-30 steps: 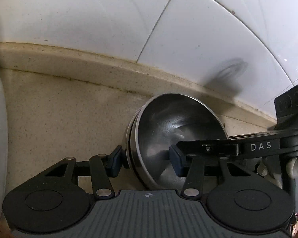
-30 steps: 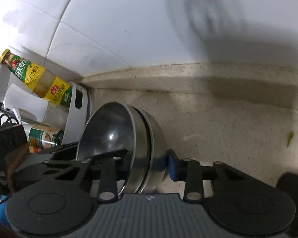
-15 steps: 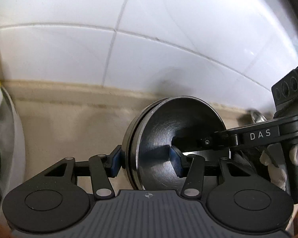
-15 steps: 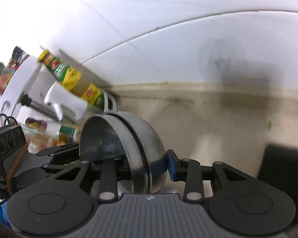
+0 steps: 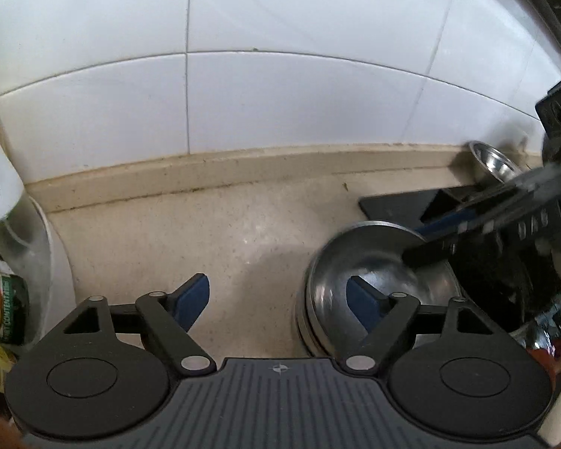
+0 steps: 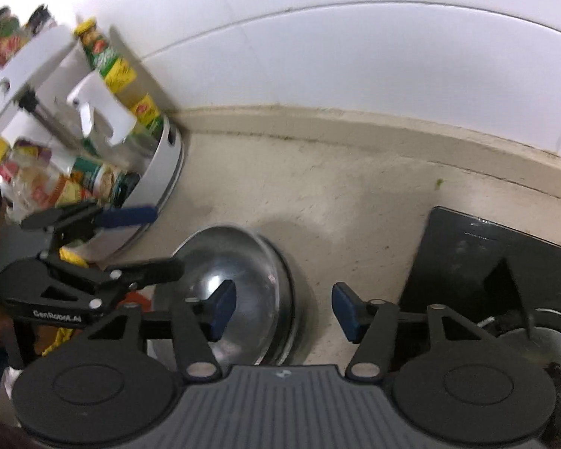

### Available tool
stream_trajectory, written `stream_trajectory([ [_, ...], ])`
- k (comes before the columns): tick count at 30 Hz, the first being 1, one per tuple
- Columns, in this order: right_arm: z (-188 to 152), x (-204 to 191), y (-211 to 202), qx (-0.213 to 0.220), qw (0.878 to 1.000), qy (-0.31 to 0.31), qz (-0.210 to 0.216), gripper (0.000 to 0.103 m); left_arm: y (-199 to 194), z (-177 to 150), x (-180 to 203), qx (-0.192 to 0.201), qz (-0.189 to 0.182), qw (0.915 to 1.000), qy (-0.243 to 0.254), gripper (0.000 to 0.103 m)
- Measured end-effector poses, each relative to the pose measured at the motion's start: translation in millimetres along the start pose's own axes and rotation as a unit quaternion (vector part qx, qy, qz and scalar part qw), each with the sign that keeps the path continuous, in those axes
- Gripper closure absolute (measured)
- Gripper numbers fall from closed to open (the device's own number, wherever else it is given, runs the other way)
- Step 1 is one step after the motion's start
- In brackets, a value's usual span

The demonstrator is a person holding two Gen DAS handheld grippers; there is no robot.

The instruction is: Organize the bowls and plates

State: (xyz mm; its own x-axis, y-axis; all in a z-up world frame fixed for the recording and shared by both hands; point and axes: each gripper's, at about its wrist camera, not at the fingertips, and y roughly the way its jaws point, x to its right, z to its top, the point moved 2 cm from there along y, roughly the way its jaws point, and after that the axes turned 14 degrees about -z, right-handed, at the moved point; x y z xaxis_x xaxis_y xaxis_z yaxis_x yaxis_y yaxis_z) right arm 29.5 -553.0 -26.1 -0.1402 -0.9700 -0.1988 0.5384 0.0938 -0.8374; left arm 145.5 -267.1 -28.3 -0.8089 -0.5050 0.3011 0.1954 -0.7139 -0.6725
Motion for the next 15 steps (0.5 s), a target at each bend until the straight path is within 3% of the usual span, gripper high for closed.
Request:
stream_trajectory([
  [5, -24, 8, -20, 0.051, 0.997, -0.062, 0.022, 0.048, 0, -20, 12, 0.001, -0.017, 0.9944, 0.104, 0.014],
  [7, -37, 5, -26, 0.064, 0.992, -0.106, 0.020, 0.036, 1, -28, 14, -0.004, -0.031, 0.9905, 0.134, 0.009],
  [9, -52, 0, -26, 0.055, 0.985, -0.165, 0.019, 0.024, 0, -31, 16, -0.008, -0.039, 0.9869, 0.156, 0.005],
  [15, -53, -26, 2, 0.027, 0.969, -0.244, 0.031, 0.023, 4, -44, 18, -0.052, -0.097, 0.9756, 0.190, 0.001],
])
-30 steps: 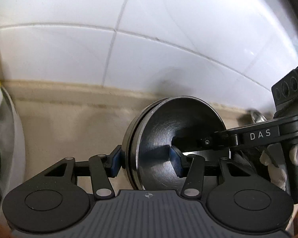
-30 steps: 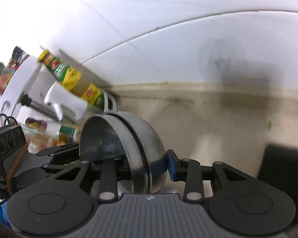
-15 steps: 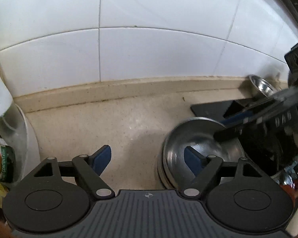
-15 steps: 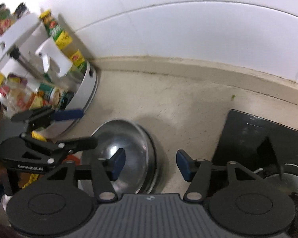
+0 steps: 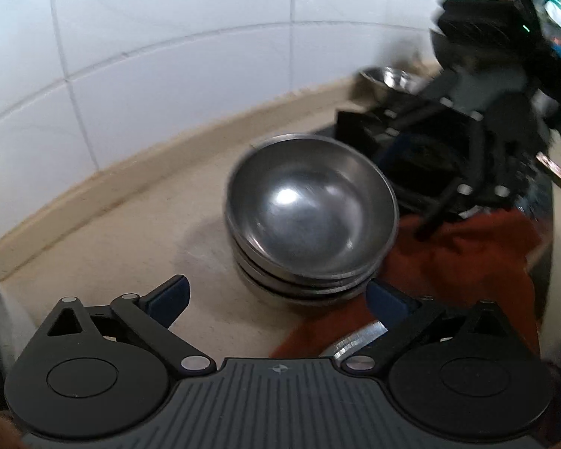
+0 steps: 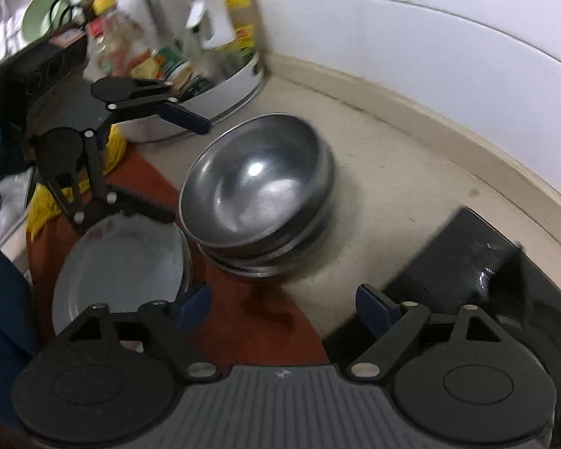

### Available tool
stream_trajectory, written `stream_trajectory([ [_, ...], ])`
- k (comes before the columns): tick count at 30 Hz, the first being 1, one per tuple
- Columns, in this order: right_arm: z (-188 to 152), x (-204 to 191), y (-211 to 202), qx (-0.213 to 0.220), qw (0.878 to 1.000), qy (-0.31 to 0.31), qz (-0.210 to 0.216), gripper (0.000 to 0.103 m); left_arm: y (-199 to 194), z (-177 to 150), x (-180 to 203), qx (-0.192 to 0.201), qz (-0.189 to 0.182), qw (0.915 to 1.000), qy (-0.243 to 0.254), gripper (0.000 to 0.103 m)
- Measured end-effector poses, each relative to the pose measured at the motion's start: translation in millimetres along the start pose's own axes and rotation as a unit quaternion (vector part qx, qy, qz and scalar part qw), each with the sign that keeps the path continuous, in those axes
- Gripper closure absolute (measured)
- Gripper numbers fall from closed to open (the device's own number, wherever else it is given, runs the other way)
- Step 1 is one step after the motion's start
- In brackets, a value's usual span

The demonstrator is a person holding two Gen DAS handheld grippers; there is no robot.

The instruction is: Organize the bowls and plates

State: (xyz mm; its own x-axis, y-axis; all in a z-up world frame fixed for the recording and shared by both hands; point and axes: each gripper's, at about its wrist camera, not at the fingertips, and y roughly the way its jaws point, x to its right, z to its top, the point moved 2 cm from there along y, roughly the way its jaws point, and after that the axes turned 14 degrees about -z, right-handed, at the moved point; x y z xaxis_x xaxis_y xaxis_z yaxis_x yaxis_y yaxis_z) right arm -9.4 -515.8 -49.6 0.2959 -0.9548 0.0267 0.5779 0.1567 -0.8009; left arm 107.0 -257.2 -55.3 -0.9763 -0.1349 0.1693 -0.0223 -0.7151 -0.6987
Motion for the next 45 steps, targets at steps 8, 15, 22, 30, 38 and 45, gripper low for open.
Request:
stream_trajectory([
  [8, 20, -4, 43, -0.025, 0.993, -0.111, 0.027, 0.020, 36, 1, -23, -0.043, -0.053, 0.9976, 0.000, 0.001],
  [15, 42, 14, 67, 0.011, 0.996, -0.086, 0.039, 0.020, 58, 15, -50, -0.032, -0.050, 0.9982, -0.007, 0.002],
  [22, 52, 31, 80, 0.015, 0.995, -0.089, 0.037, 0.019, 59, 7, -67, 0.008, -0.048, 0.9983, -0.034, 0.002],
  [30, 64, 32, 99, 0.024, 0.987, -0.141, 0.072, 0.013, 77, 4, -70, -0.002, -0.013, 0.9999, 0.006, 0.004],
  [38, 71, 33, 109, 0.024, 0.983, -0.162, 0.083, 0.014, 72, 6, -63, -0.009, 0.012, 0.9996, 0.025, 0.005],
  [45, 71, 26, 100, 0.033, 0.982, -0.172, 0.075, 0.014, 64, 3, -52, -0.010, 0.020, 0.9994, 0.028, 0.005],
])
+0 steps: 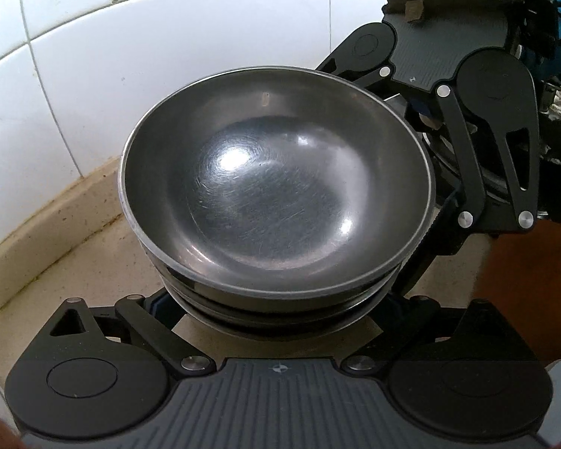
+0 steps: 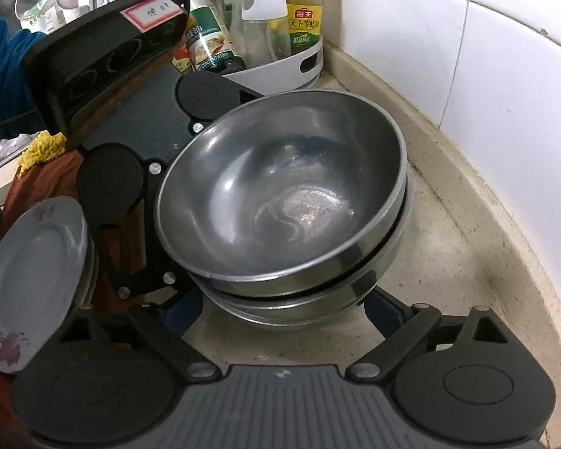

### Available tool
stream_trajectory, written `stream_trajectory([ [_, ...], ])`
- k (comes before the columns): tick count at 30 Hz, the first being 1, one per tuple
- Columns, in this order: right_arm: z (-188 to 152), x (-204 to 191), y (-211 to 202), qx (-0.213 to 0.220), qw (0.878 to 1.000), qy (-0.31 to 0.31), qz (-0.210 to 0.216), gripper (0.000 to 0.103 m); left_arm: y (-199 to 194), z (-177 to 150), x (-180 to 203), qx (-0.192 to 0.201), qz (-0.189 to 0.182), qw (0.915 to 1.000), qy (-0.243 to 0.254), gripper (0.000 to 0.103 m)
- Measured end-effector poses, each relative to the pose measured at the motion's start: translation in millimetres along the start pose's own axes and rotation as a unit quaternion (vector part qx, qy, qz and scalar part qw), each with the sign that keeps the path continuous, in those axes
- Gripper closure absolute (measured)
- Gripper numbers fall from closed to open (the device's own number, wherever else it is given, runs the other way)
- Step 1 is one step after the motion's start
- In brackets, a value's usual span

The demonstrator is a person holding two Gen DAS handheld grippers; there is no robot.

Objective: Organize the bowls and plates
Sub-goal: 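Carry the bowl stack with the left gripper and lower it onto the floral plates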

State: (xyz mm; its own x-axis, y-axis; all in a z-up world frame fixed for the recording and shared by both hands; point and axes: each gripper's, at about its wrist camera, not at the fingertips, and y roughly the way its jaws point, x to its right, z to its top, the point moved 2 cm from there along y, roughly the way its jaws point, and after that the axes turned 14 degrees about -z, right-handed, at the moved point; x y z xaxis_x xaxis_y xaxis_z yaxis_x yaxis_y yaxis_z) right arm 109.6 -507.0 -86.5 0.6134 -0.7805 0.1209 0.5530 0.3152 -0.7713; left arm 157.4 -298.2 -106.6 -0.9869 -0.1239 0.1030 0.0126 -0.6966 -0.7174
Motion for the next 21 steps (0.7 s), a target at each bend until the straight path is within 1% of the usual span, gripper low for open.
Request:
stream_trajectory([
  [7, 7, -5, -15, 0.015, 1.000, 0.000, -0.010, 0.014, -17, 11, 15, -0.001, 0.017, 0.9997, 0.018, 0.005],
  [11, 11, -15, -27, 0.018, 1.000, -0.006, -0.019, 0.014, -17, 23, 32, -0.007, 0.027, 0.9993, 0.025, 0.005],
  [15, 17, -30, -46, 0.023, 0.999, -0.010, -0.029, 0.014, -32, 26, 53, -0.005, 0.036, 0.9989, 0.029, 0.005],
  [21, 21, -66, -80, 0.032, 0.999, -0.003, -0.033, 0.014, -58, 23, 100, -0.011, 0.049, 0.9981, 0.035, 0.005],
])
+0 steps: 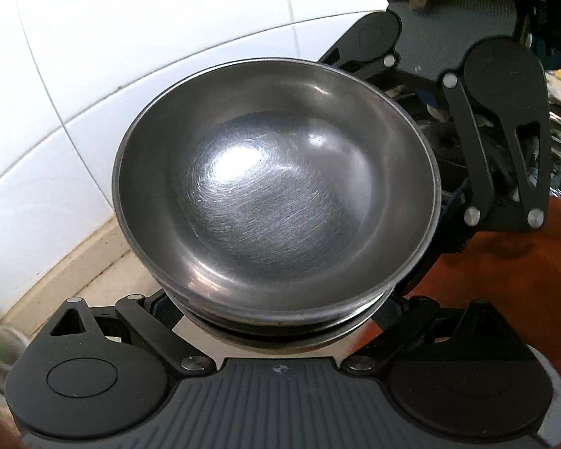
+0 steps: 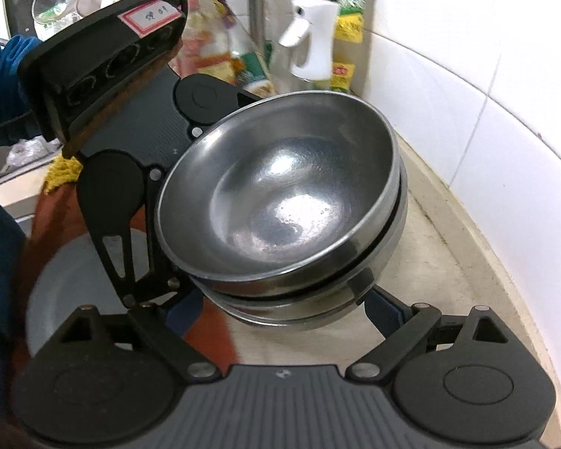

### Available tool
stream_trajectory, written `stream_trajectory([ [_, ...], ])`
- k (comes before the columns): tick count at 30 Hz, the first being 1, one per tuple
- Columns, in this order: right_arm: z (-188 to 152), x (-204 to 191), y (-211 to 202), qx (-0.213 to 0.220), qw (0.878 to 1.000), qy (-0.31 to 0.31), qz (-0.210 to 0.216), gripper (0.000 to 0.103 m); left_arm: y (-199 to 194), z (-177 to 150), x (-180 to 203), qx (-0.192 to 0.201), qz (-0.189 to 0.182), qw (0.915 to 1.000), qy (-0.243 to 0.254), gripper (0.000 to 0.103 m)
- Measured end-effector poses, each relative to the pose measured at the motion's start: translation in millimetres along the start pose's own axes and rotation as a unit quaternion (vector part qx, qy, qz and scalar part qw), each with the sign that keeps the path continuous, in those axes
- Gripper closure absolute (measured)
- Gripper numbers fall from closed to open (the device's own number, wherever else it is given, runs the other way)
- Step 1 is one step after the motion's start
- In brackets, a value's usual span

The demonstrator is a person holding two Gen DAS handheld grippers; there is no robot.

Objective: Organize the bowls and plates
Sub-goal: 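Carry the bowl stack with the left gripper and lower it onto the floral plates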

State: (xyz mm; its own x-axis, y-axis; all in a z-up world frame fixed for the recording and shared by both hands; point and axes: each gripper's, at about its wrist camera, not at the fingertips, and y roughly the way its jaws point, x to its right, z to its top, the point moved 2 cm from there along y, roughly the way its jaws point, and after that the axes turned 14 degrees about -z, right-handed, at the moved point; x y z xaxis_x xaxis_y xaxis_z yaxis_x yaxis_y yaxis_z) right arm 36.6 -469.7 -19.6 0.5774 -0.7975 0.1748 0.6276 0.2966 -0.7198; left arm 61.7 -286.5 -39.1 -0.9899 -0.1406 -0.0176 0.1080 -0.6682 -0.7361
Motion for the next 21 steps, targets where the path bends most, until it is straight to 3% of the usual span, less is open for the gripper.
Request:
stream_trajectory([
  [5, -2, -39, -19, -0.002, 1.000, -0.001, 0.004, 0.014, -21, -14, 31, -0.011, -0.012, 0.9993, -0.035, 0.005],
  [15, -22, -99, -22, -0.014, 0.999, 0.014, 0.039, 0.014, -39, -51, 98, -0.047, -0.003, 0.9978, -0.047, 0.005],
  [21, -28, -127, -21, -0.016, 0.998, 0.027, 0.055, 0.014, -45, -63, 115, -0.064, -0.005, 0.9964, -0.055, 0.005],
])
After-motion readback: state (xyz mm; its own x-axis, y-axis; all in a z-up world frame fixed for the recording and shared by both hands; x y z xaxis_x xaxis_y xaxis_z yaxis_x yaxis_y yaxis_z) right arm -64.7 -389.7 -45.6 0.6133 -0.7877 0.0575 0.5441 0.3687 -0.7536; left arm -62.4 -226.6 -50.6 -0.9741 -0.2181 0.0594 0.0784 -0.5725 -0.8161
